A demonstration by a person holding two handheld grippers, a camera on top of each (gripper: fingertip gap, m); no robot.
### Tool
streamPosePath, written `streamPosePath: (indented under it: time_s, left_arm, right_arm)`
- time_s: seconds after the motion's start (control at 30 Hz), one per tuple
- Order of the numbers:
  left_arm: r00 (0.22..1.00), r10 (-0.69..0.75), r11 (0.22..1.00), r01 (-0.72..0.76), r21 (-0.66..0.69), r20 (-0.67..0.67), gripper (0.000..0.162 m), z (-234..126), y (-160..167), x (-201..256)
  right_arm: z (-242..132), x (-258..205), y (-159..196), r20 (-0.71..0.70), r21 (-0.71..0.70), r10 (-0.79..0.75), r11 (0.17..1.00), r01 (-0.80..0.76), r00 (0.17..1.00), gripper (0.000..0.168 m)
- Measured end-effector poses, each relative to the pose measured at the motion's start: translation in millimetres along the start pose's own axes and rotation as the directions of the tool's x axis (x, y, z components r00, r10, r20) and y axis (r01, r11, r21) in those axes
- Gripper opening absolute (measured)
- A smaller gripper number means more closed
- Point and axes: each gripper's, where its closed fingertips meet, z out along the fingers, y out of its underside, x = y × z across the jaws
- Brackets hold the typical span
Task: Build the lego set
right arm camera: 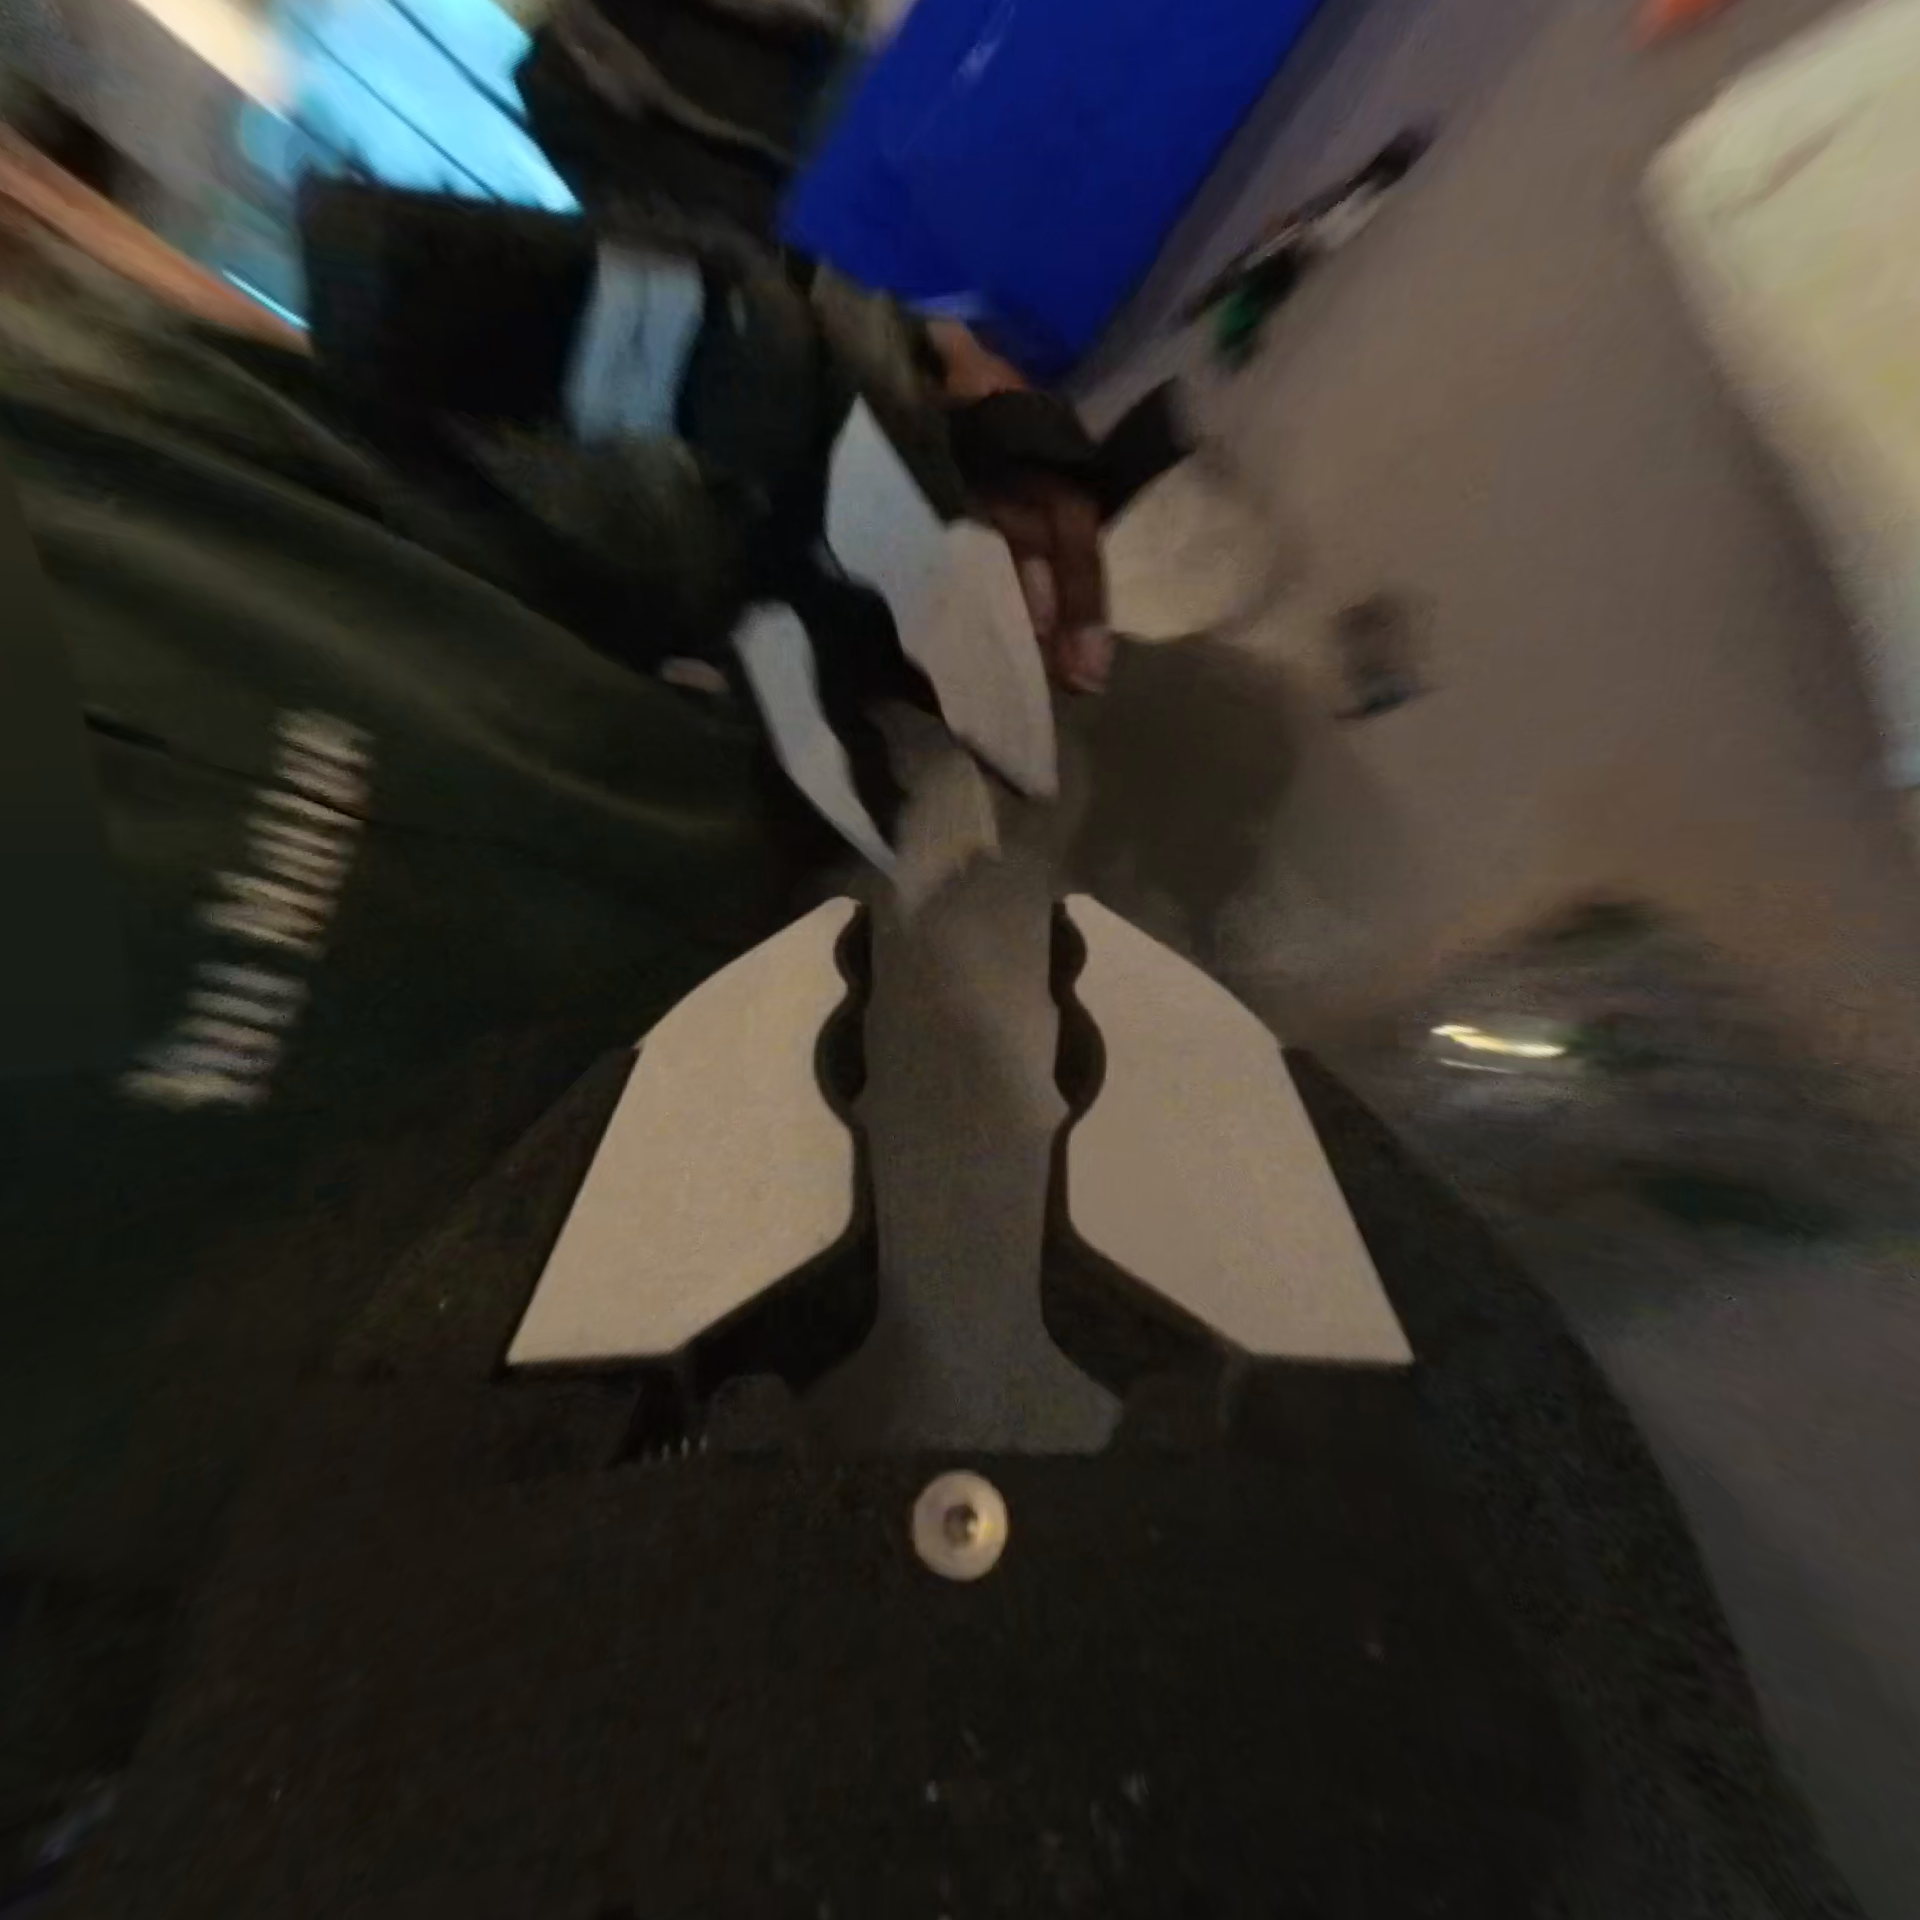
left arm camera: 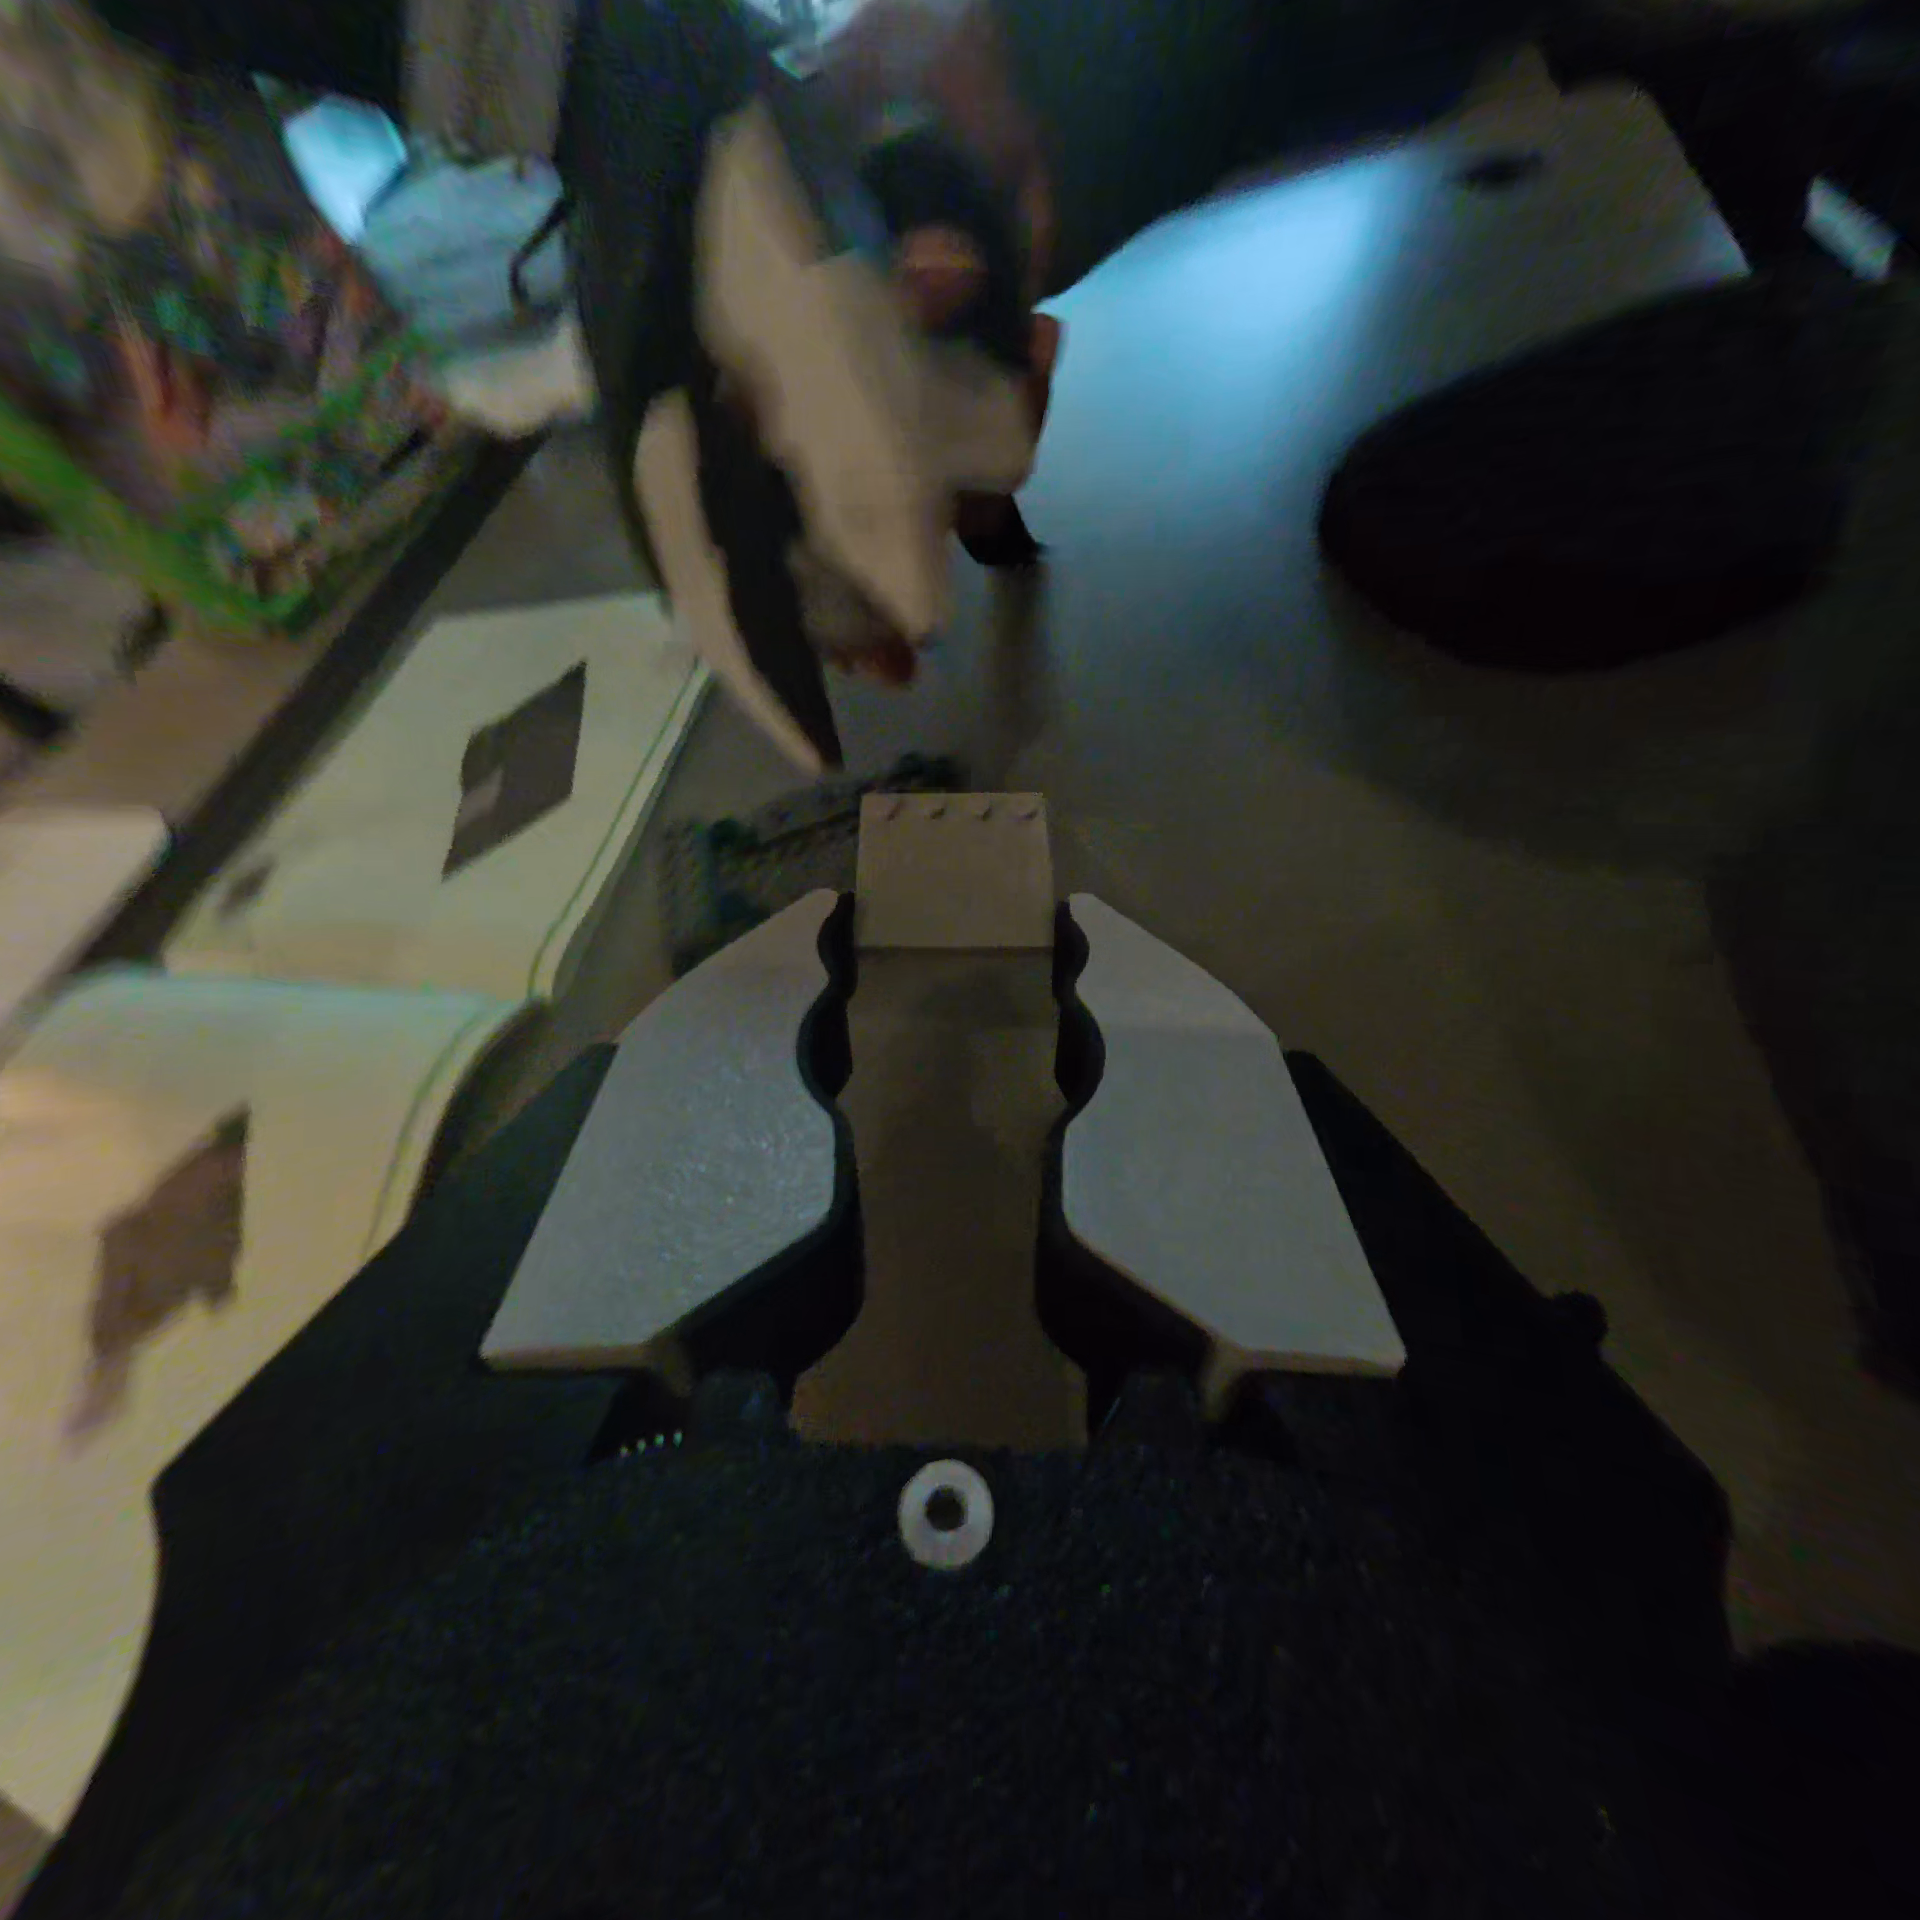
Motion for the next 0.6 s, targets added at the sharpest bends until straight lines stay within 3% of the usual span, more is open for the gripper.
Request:
streamPosePath:
  time_s: [0.1, 0.2, 0.3, 0.5, 0.6]
  left_arm:
    - [0.987, -0.159, 0.987, 0.159, -0.036, 0.009, 0.036, 3, 14, -25]
    - [0.970, -0.242, 0.970, 0.242, -0.040, 0.004, 0.036, 10, 22, -44]
    - [0.966, -0.259, 0.963, 0.260, -0.071, 0.015, 0.036, 19, 31, -55]
    - [0.959, -0.283, 0.952, 0.283, -0.117, 0.020, 0.036, 29, 39, -59]
    - [0.957, -0.289, 0.948, 0.289, -0.130, 0.022, 0.037, 28, 41, -60]
  right_arm:
    - [-21, 34, 6, -0.278, -0.118, -0.297, 0.954, 0.274, 0.914, 0.037]
    - [-36, 71, 15, -0.403, -0.309, -0.503, 0.861, 0.404, 0.765, 0.036]
    - [-39, 97, 22, -0.376, -0.406, -0.576, 0.807, 0.429, 0.726, 0.034]
    - [-28, 125, 19, -0.248, -0.483, -0.627, 0.741, 0.467, 0.738, 0.029]
    - [-22, 124, 23, -0.156, -0.473, -0.576, 0.756, 0.452, 0.802, 0.022]
